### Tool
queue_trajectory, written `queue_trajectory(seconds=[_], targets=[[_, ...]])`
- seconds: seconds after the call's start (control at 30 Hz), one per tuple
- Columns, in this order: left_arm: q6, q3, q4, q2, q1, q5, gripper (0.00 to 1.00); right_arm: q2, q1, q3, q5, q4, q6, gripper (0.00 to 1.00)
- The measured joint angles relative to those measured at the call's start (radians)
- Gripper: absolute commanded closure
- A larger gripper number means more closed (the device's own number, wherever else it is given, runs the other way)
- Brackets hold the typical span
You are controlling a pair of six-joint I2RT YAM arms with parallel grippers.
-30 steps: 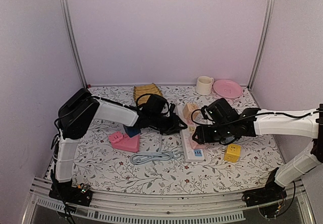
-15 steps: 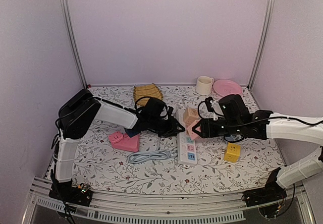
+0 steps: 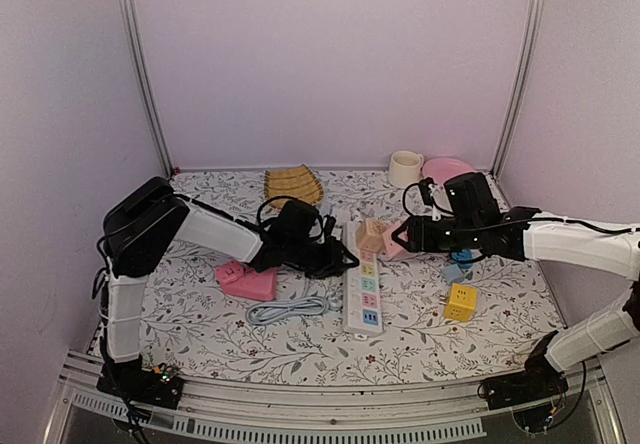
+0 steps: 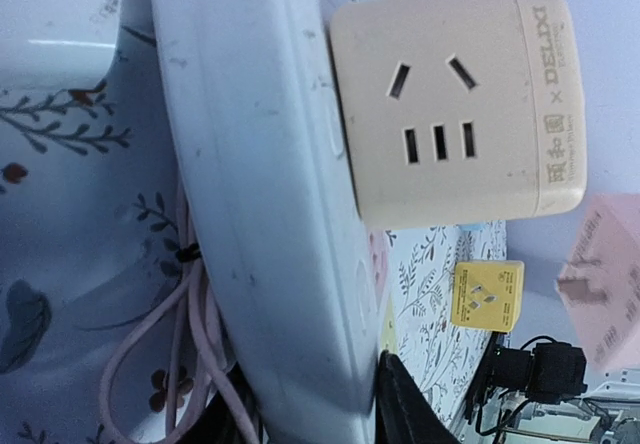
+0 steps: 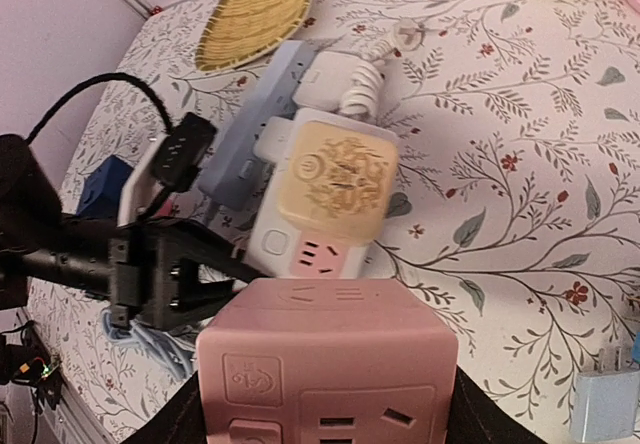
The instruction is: Pull the plug off the socket
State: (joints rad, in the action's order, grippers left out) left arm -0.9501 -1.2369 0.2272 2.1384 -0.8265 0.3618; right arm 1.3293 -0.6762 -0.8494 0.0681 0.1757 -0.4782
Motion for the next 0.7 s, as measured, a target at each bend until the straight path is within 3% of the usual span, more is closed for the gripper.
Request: queue_trajectory(seconds=[0.4, 0.7], targets=[[-0.009, 0.301, 0.138, -0.174, 0.0, -0.012, 1.0, 0.101, 0.029, 0.136, 0.113, -0.005, -0.002, 0.91], [-0.01, 0.331, 0.167, -0.187, -0.001, -0.016, 1.0, 0.07, -0.098, 0.264, 0.259, -0.116, -0.099, 0.87]])
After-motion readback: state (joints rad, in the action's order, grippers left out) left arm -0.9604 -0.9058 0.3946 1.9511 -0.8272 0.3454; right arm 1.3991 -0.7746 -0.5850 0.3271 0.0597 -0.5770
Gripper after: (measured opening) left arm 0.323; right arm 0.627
